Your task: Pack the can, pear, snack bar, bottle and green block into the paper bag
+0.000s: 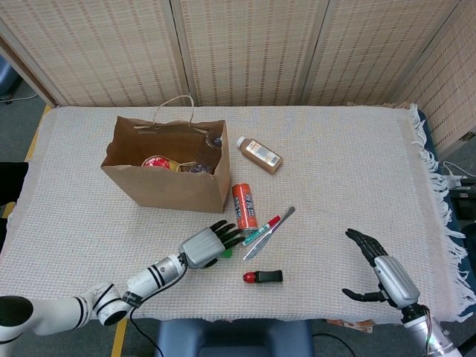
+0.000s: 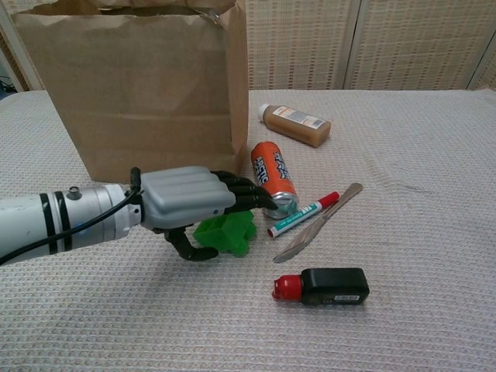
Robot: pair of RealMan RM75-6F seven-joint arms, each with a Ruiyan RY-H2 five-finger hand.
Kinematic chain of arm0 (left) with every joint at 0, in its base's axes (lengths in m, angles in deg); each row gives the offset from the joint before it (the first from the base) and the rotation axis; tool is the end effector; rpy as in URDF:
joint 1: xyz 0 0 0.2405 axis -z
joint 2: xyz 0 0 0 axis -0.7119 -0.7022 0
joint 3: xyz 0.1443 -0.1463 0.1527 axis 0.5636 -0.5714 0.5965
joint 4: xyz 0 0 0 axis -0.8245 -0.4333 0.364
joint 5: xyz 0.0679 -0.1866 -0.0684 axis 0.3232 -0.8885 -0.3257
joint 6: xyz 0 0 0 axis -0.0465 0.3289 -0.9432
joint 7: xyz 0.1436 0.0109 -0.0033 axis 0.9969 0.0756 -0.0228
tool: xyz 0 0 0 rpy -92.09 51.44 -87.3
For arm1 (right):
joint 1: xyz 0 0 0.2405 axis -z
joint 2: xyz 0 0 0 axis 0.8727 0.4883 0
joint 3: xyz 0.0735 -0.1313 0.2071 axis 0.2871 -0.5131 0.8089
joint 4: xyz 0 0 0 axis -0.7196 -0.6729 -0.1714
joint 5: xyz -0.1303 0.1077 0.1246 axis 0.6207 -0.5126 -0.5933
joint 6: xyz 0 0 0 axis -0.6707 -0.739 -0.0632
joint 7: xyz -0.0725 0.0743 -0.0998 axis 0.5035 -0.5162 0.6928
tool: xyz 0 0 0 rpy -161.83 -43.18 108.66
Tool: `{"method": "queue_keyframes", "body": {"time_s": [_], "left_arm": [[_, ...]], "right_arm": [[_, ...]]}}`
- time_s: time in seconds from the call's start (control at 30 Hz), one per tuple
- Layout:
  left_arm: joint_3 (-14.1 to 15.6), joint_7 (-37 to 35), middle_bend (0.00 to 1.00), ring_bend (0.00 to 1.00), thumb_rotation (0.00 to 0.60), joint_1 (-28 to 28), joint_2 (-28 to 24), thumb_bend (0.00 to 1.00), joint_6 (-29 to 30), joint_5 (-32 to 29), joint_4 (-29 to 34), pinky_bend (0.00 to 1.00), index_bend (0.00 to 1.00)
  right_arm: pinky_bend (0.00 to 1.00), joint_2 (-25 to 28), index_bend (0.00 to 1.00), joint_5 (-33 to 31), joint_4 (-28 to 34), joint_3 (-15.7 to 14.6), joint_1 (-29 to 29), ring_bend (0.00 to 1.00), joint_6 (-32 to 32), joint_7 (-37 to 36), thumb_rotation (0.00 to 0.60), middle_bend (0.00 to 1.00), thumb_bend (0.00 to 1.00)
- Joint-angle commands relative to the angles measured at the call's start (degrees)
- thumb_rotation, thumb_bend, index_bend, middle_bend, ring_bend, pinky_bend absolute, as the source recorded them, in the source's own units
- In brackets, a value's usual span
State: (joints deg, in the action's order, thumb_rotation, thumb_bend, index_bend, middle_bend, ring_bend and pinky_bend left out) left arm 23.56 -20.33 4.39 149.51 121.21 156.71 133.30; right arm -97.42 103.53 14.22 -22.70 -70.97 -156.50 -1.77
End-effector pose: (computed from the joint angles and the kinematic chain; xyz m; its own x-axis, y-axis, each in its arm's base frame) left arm -0.1057 0.3135 -0.0850 0.7143 0.1226 0.6890 0.4669 -0.8169 -0.3386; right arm -0.2625 -0.1636 0.1132 -0.0866 -0.3568 0.9302 -0.9856 -0.1052 -0.1321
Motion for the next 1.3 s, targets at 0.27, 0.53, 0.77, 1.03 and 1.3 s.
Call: {"method": "queue_keyframes", "body": {"time_s": [0.27, 0.53, 0.77, 1.03, 1.3], "left_arm": [[0.3, 0.0, 0.12, 0.11, 0.600, 0.4, 4.4, 0.49, 1.6, -1.7, -5.6, 0.26, 0.21], [0.9, 0.0, 0.60, 0.55, 0.600, -1.3, 5.2, 0.63, 6.3, -1.4, -8.6, 0.69, 0.61], [3.0, 0.5, 0.71, 0.65, 0.600, -3.0, -0.3, 0.64, 10.0, 0.7, -3.8, 0.74, 0.69], [9.3, 2.3, 0.74, 0.67, 0.600, -12.2, -20.1, 0.65, 18.8, 0.7, 11.1, 0.75, 0.73], [3.9, -0.2, 0.75, 0.68, 0.600, -20.6, -24.4, 0.65, 30.8, -7.4, 7.6, 0.74, 0.73]], "right_arm": [[0.00, 0.3, 0.00, -0.5, 0.3, -0.1, -0.2, 0.00, 0.7, 0.1, 0.600, 0.00, 0.04], [0.00, 0.5, 0.00, -0.7, 0.5, -0.3, -0.3, 0.00, 1.1, 0.2, 0.600, 0.00, 0.04], [0.00, 0.8, 0.00, -0.9, 0.6, -0.4, -0.1, 0.00, 0.8, -0.2, 0.600, 0.00, 0.04], [0.00, 1.0, 0.00, -0.8, 0.8, -0.5, 0.2, 0.00, 0.6, -0.2, 0.600, 0.00, 0.04], [0.00, 0.7, 0.00, -1.2, 0.7, -0.4, 0.5, 0.00, 0.5, 0.4, 0.600, 0.00, 0.04]]}}
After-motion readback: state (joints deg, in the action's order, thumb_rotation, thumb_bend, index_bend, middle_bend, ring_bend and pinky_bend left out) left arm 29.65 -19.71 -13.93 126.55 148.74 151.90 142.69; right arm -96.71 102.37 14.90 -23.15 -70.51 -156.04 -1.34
